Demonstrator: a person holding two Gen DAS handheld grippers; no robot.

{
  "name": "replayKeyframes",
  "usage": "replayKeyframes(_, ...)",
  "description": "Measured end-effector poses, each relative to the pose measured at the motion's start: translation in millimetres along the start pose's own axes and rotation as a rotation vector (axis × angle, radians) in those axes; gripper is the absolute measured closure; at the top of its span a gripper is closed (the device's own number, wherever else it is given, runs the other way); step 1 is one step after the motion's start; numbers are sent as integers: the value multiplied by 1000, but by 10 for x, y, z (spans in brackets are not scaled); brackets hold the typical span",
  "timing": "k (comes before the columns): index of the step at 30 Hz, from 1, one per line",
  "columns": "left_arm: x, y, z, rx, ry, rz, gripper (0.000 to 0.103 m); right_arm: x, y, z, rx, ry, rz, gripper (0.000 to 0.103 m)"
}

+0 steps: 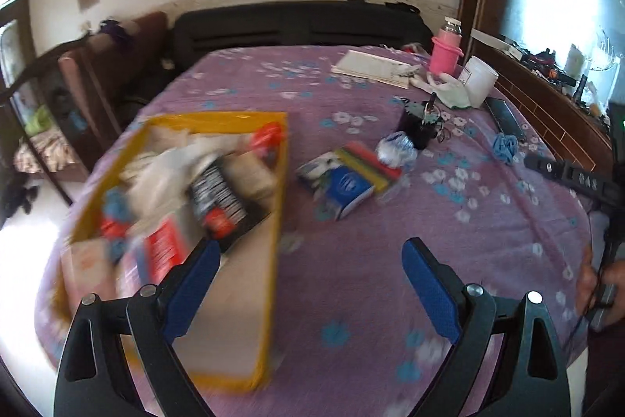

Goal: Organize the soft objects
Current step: 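Move both open tools back over the remaining table items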

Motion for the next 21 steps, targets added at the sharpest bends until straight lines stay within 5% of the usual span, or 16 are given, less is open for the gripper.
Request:
replayKeyframes(12,-1596,-971,537,13,92,-148,9,-290,-109,459,-78,43,52,23)
replayKeyframes(17,-2005,-834,780,22,124,-282,11,-367,-53,440,-60,44,23,23)
replayKeyframes(21,-1770,-498,1125,-80,246,-337,38,-335,-39,335,6,68,41,23)
Point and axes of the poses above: each gripper's, at about its wrist camera, not at the fingertips, and x roughly against the way its jaws point, z to its right, y to its underside, the point moved 6 cm from there along -x, roughly the way its jaws point, and after that the axes turned 3 degrees about -y, right-handed, at the moved point
